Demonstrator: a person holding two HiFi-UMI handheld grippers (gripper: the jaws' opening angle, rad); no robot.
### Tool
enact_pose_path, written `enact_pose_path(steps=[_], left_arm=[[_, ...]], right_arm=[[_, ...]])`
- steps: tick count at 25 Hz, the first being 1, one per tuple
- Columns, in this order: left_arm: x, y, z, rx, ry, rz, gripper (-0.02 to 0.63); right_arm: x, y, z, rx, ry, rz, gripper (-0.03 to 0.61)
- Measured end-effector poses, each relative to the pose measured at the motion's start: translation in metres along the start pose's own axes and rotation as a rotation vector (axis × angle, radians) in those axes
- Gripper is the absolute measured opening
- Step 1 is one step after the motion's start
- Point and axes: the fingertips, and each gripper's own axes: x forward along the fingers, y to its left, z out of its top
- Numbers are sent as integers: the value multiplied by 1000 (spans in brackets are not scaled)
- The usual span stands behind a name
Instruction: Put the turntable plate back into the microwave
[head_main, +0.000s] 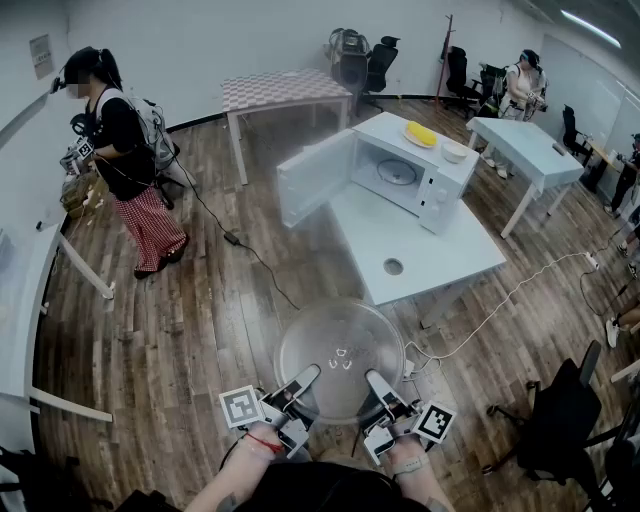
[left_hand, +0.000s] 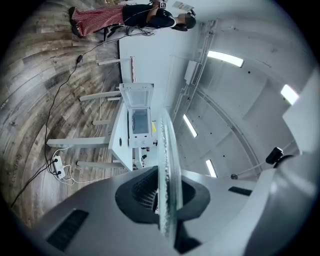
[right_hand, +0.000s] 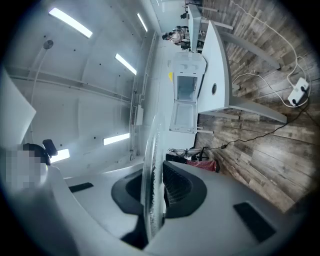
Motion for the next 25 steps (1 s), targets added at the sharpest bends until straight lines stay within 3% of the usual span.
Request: enact_pose_path(steps=[15, 25], left_arm=[[12, 19, -6, -15, -37, 28, 31], [54, 37, 30, -25, -2, 30, 31]], right_arm=[[-3, -16, 16, 33, 20, -8, 41], [31, -37, 52, 45, -21, -19, 41]])
